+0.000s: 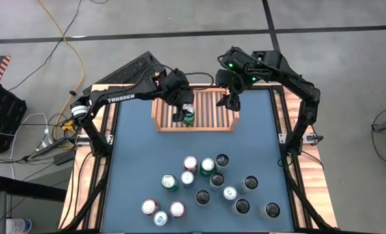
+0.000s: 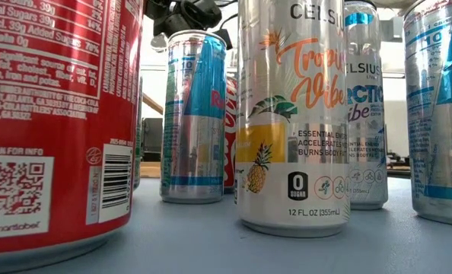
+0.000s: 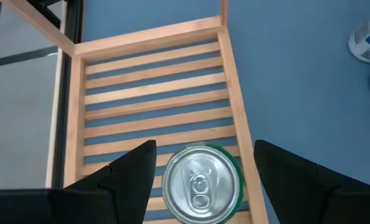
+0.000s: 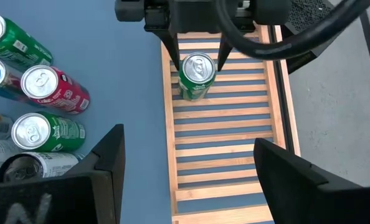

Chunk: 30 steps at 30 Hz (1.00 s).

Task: Place canned beverage on shelf
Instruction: Adjust the green soda can on the shelf

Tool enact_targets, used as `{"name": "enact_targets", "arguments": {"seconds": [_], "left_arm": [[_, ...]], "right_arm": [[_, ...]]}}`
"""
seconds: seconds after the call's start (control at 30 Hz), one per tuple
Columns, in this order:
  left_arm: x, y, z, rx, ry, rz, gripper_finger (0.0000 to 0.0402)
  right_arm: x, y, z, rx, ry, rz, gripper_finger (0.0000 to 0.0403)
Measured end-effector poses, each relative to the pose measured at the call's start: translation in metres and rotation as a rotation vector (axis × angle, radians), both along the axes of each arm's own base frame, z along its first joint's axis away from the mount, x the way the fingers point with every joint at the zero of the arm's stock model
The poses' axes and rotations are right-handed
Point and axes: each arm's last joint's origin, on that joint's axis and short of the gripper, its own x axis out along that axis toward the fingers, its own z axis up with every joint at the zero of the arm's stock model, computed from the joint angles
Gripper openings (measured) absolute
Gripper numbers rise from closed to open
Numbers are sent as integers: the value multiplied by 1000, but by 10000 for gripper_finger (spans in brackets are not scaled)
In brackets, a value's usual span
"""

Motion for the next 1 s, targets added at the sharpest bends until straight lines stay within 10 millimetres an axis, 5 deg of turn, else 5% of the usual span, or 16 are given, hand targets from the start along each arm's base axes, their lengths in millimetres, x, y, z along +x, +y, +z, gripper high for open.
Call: {"name": "enact_targets", "arguments": {"seconds": [1.0], "left_arm": [[8,-20,-21,87,192,58,259]], "right_arm": [[-4,1,-3,21,49,-1,261]]}}
